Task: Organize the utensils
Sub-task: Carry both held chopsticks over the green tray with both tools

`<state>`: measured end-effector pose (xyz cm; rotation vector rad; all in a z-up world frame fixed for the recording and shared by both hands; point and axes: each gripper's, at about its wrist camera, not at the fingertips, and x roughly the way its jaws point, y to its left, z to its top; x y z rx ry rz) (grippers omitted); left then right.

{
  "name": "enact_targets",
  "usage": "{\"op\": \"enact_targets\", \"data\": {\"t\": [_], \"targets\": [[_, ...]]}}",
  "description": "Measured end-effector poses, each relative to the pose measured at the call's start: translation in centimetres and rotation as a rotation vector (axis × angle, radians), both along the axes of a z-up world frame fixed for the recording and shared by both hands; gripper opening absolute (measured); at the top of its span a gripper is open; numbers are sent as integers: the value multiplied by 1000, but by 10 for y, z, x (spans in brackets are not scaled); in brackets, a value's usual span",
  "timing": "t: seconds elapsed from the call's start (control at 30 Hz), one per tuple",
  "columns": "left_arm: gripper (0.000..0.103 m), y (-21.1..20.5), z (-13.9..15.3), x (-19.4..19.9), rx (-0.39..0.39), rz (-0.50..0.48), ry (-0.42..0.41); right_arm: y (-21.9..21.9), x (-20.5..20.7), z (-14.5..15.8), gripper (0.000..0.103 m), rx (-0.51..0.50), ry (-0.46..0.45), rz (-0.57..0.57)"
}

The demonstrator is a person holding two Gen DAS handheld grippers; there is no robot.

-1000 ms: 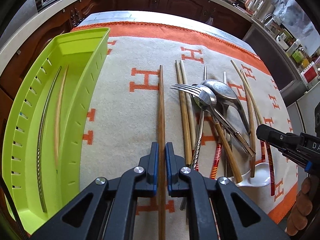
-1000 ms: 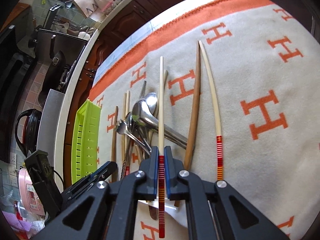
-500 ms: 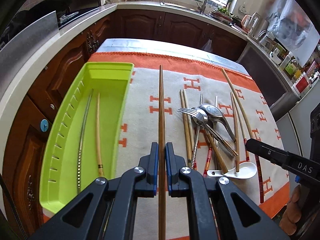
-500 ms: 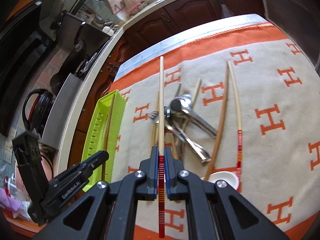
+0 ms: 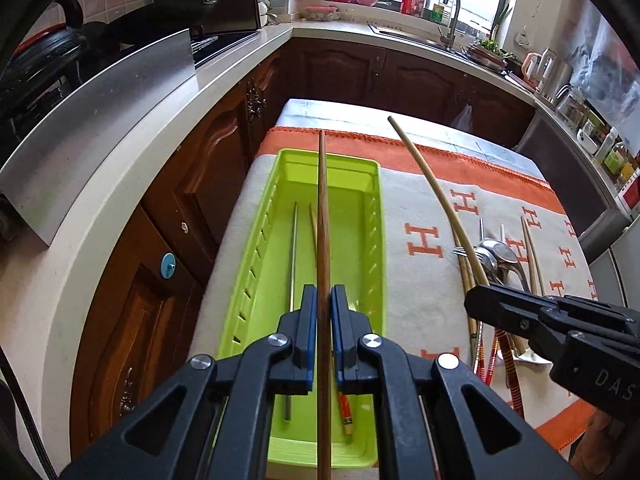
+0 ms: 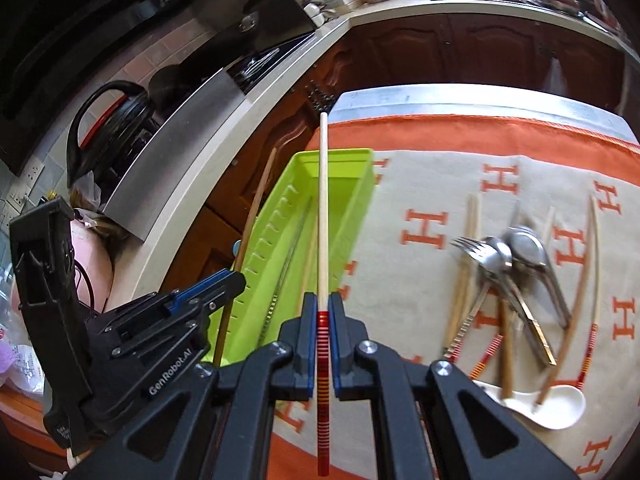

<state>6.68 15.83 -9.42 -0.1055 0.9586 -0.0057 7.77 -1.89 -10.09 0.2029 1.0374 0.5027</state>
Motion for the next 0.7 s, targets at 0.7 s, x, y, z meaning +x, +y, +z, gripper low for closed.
{"op": "enact_targets", "data": {"t": [0.7], "targets": [[28,35,-22,25,-41,27,29,59,42,-30,7,-1,138,-64]]}}
